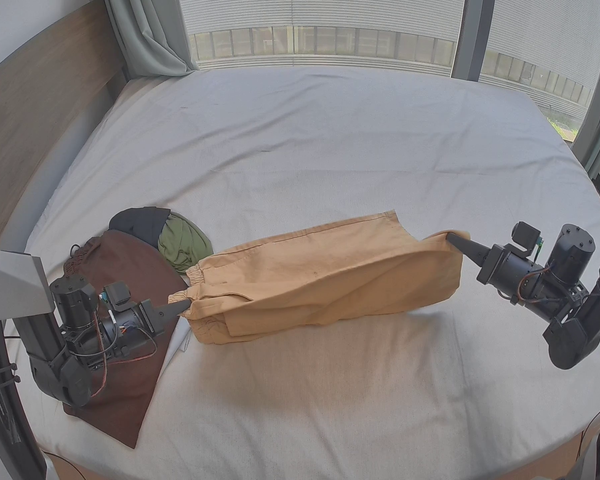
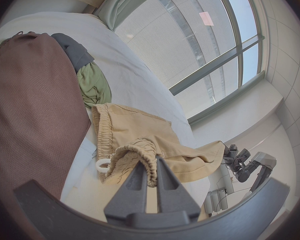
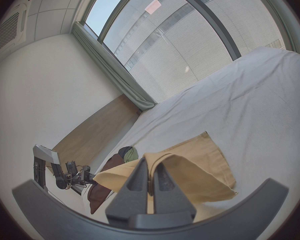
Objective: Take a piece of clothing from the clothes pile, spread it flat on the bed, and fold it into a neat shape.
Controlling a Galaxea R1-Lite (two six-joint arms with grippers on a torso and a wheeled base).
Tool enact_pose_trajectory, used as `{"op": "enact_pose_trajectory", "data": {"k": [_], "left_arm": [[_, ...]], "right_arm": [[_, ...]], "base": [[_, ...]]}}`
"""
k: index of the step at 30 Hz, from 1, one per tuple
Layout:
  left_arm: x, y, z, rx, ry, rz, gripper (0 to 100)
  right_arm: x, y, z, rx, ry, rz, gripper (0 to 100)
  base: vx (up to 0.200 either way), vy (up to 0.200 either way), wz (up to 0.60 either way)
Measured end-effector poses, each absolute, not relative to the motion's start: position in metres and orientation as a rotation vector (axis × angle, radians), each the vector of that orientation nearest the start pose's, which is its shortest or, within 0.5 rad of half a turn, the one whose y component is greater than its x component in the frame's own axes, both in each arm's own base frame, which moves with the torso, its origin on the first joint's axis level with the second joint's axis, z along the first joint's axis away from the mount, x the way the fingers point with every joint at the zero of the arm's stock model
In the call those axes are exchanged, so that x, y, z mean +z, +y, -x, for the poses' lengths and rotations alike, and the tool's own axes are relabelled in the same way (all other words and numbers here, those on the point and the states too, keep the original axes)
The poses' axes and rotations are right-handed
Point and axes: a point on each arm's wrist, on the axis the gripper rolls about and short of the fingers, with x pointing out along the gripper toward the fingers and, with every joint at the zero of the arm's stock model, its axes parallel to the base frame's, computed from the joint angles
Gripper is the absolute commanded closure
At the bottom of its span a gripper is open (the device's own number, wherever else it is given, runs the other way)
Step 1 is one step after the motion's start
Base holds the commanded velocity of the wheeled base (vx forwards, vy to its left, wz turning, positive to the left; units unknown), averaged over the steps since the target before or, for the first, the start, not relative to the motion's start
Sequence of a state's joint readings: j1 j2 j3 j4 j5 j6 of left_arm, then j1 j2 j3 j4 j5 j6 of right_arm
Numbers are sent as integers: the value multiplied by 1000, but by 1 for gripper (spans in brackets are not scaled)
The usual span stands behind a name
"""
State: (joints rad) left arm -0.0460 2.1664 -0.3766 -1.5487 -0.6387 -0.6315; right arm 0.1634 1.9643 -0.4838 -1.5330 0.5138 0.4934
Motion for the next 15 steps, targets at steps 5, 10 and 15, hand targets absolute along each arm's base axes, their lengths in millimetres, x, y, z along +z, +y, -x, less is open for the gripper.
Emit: {"op": "enact_pose_trajectory", "data": {"k": [5, 10, 15], "left_arm": [[40, -28, -303, -557, 430, 705, 100], [42, -29, -308, -539, 413, 724, 100], [43, -30, -312, -536, 404, 741, 100]], "right_arm": [[117, 61, -319, 675, 84, -472, 100], [113, 62, -340, 676, 64, -483, 100], [113, 64, -356, 681, 53, -512, 100]], "base": [[0, 0, 0], [0, 0, 0], [0, 0, 0]]}}
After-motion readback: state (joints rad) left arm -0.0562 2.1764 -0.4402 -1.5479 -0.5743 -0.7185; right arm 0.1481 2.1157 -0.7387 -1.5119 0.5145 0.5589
